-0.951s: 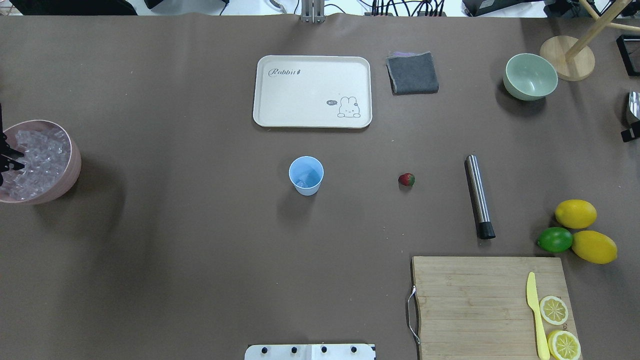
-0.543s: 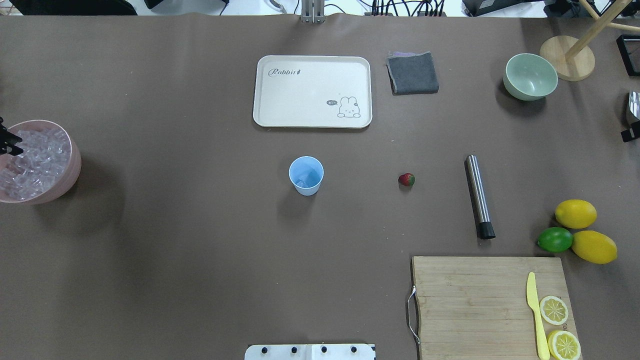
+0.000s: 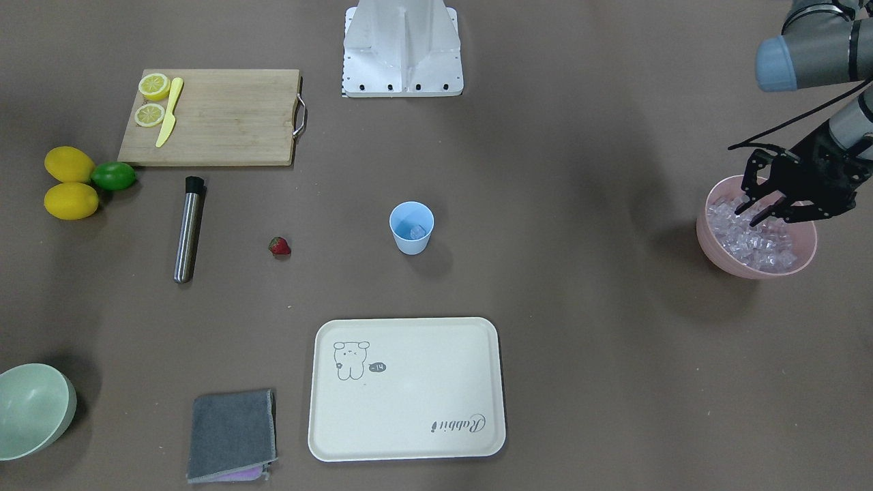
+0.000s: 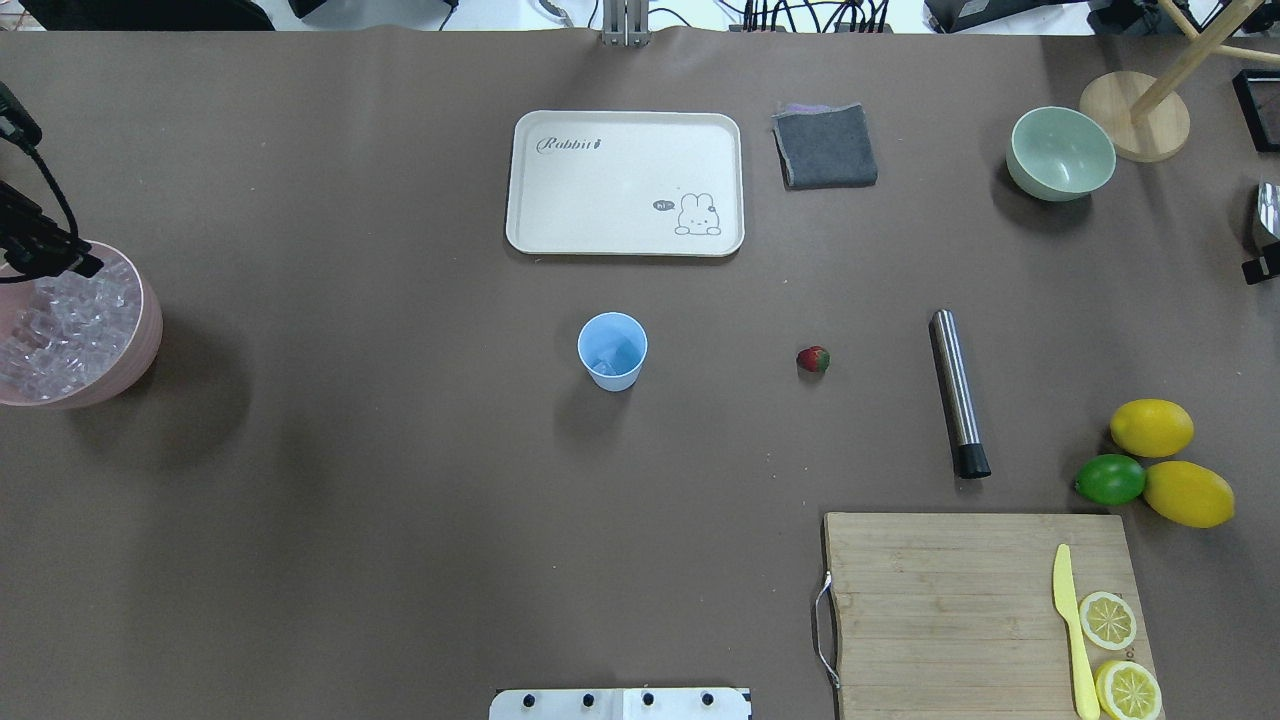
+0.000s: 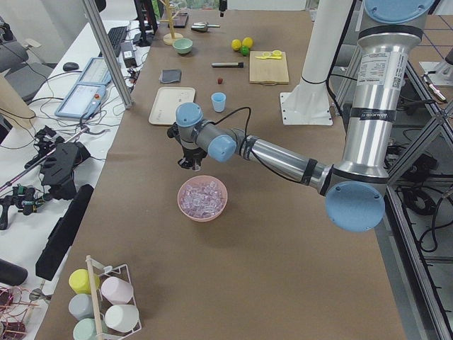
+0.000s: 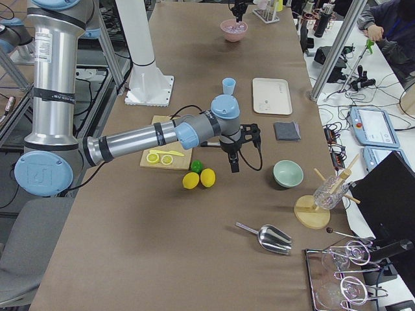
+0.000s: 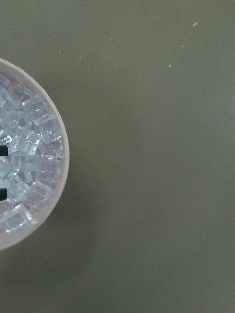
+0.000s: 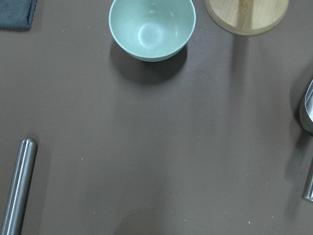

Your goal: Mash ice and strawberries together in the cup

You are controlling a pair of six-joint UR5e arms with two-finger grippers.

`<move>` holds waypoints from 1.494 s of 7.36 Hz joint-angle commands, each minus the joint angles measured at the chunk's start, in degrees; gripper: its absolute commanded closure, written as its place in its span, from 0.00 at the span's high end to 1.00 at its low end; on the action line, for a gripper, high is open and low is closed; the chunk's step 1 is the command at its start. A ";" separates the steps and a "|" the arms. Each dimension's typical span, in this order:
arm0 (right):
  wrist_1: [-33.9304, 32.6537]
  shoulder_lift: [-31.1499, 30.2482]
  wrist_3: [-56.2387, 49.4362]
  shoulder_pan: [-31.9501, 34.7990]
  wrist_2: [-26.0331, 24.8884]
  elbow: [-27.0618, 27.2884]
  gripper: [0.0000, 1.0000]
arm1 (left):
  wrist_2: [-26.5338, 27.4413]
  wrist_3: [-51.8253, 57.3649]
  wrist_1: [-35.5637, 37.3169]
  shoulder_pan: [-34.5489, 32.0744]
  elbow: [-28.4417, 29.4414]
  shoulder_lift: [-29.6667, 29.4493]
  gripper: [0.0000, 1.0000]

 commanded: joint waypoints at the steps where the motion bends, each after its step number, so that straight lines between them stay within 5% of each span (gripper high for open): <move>1: 0.00 0.00 0.00 0.02 0.00 0.06 1.00 | 0.79 -33.50 -11.29 6.18 -0.24 -1.62 0.00; 3: 0.00 0.00 0.00 0.02 0.00 0.07 1.00 | 9.35 -60.51 -14.07 15.39 -0.42 -9.06 0.00; 5: 0.00 0.00 0.00 0.02 0.00 0.07 1.00 | 20.34 -76.47 -14.25 26.55 0.28 -18.11 0.00; 7: 0.09 0.00 0.00 0.02 0.00 0.07 1.00 | 31.24 -84.52 -14.25 34.13 1.07 -23.85 0.00; 11: 0.09 0.00 -0.09 0.02 0.09 0.07 1.00 | 43.49 -92.17 -17.48 38.29 4.49 -28.26 0.00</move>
